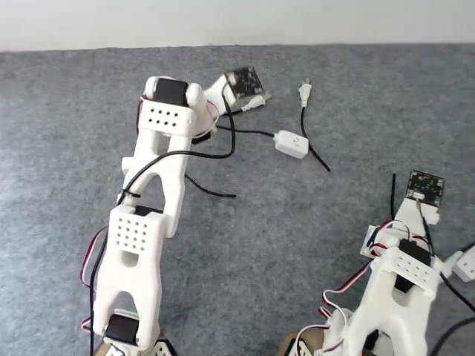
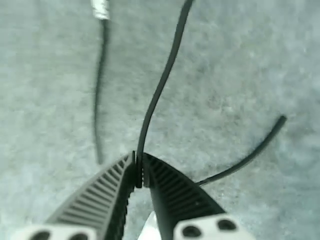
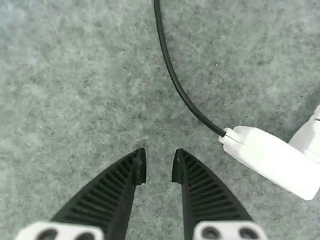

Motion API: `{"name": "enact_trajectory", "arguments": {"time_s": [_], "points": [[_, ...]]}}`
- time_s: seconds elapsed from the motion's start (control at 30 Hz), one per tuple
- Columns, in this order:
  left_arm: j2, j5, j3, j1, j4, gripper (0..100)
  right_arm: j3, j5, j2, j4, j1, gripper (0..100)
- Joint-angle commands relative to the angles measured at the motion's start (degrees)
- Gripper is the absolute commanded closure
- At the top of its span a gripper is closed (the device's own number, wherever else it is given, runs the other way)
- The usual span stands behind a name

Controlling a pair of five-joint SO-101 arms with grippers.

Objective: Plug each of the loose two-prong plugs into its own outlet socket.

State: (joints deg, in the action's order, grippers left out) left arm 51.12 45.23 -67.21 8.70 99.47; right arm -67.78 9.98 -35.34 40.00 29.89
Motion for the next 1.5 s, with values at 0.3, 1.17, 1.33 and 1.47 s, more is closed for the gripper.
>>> {"name": "enact_trajectory", "arguments": {"time_s": [0.3, 1.17, 1.33, 1.47], "points": [[-24.3, -9.9, 1.8, 0.4, 1.2, 99, 0.4, 0.6, -1.1, -1.2, -0.6, 90.9], [-116.0, -9.6, 100.1, 15.8, -1.6, 99, 0.4, 0.6, -1.1, -1.3, -0.6, 90.9], [-121.8, -10.1, 99.7, 15.4, 1.1, 99, 0.4, 0.6, -1.1, -1.3, -0.6, 90.9], [-116.2, -16.6, 97.7, 12.8, 1.1, 99, 0.4, 0.6, -1.1, -1.3, -0.6, 90.9]]}}
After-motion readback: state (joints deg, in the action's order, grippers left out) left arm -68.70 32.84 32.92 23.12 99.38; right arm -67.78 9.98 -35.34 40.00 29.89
